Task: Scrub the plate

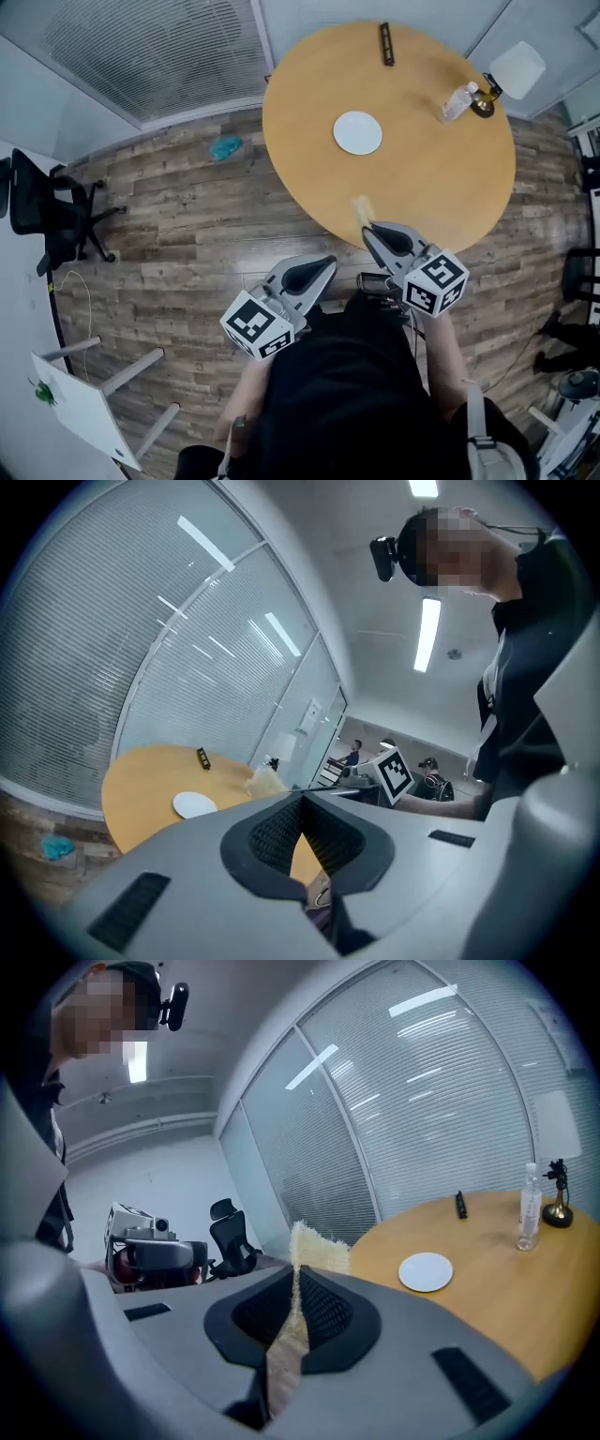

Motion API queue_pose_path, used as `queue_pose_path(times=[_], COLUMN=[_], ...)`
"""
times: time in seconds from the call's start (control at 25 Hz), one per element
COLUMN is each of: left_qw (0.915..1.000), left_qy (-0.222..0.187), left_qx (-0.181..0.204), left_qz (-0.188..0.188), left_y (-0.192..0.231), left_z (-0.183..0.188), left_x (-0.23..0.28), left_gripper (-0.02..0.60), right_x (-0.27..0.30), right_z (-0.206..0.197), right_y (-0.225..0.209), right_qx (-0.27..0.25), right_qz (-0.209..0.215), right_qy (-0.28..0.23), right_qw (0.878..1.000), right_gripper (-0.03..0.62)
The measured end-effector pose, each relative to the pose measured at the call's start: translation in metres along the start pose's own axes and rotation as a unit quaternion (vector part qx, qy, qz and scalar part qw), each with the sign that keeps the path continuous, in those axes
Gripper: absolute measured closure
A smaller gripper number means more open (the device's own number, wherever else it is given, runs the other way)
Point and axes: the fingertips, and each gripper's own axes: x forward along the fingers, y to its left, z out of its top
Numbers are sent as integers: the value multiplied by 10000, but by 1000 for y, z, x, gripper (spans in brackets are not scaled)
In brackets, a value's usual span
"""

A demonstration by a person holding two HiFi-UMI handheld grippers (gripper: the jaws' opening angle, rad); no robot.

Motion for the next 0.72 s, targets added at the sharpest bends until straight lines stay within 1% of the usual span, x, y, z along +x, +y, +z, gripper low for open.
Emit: queue_pose_path(times=[0.12, 0.24, 0.4, 0.52, 0.72], left_qw=[9999, 9997, 9995, 9992, 9996], left_qy=[87, 86, 85, 173, 232], left_qx=[49, 50, -64, -138, -92], left_qz=[-136, -207, -306, -334, -146], left_y=[14, 25, 37, 44, 58], left_z=[3, 7, 9, 9, 27], left_x=[-25, -46, -61, -63, -56], left_gripper=[571, 571, 571, 571, 570], right_x=[16, 30, 50, 61, 79], right_z=[0, 0, -1, -5, -2], right_y=[2, 3, -2, -22, -69], right_qx=[-21, -47, -124, -63, 209], right_qz=[-330, -598, -806, -1016, -1212], right_qy=[23, 47, 203, 357, 463], right_qw=[9995, 9982, 9965, 9942, 9913], right_gripper=[568, 568, 568, 568, 568])
